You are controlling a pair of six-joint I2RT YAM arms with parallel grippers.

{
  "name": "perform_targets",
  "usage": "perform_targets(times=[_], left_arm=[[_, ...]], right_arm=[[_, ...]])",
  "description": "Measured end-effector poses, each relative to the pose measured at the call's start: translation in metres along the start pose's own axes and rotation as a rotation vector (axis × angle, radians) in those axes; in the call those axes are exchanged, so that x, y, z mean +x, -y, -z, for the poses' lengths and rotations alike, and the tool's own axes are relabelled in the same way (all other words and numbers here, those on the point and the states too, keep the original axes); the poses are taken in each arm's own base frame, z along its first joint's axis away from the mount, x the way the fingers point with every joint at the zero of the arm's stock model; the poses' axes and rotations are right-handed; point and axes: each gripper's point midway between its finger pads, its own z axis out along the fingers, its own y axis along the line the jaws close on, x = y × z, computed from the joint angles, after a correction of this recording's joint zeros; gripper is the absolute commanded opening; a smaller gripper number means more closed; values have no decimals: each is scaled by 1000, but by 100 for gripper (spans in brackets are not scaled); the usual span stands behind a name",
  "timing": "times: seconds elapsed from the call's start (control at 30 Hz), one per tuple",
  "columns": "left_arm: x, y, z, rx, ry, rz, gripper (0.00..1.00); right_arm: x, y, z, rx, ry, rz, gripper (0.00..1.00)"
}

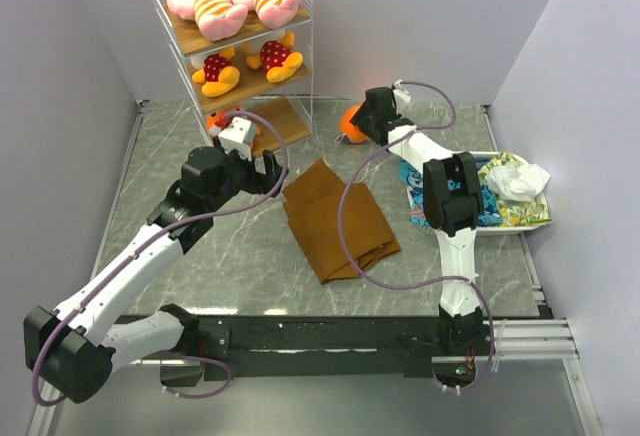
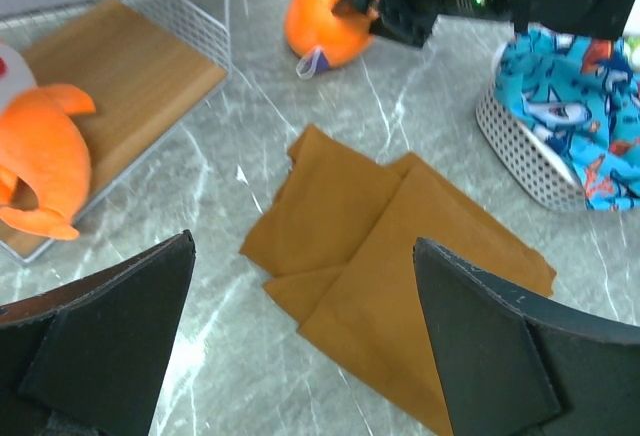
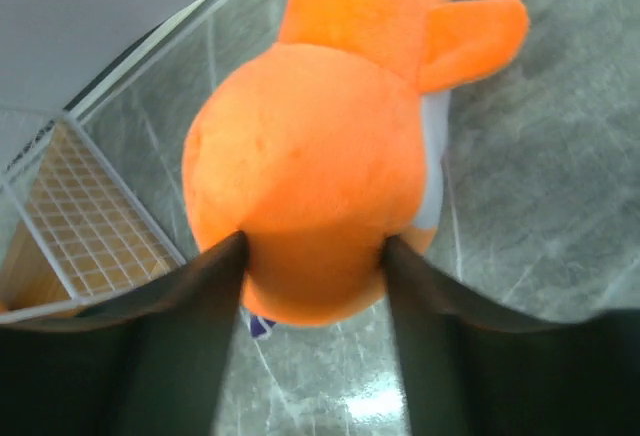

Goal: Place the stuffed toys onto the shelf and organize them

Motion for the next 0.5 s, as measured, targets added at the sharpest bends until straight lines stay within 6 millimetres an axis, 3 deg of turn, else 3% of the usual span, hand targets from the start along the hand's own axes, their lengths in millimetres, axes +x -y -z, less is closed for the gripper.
perform_targets(times=[0.03, 0.13, 0.17, 0.33, 0.5], left_arm=[[-2, 0, 1, -3, 8, -1, 97], [-7, -2, 2, -11, 36, -2, 97], [-7, -2, 3, -11, 40, -2, 97], [-7, -3, 5, -16, 54, -5, 98], [-14, -3, 9, -14, 83, -22, 99]], right_arm=[[1, 2, -2, 7, -1, -7, 37], [-2, 5, -3, 12, 10, -27, 5], [-4, 5, -4, 8, 19, -31, 1], [1, 10, 0, -30, 28, 23, 0], [-5, 4, 37, -133, 29, 157, 0]])
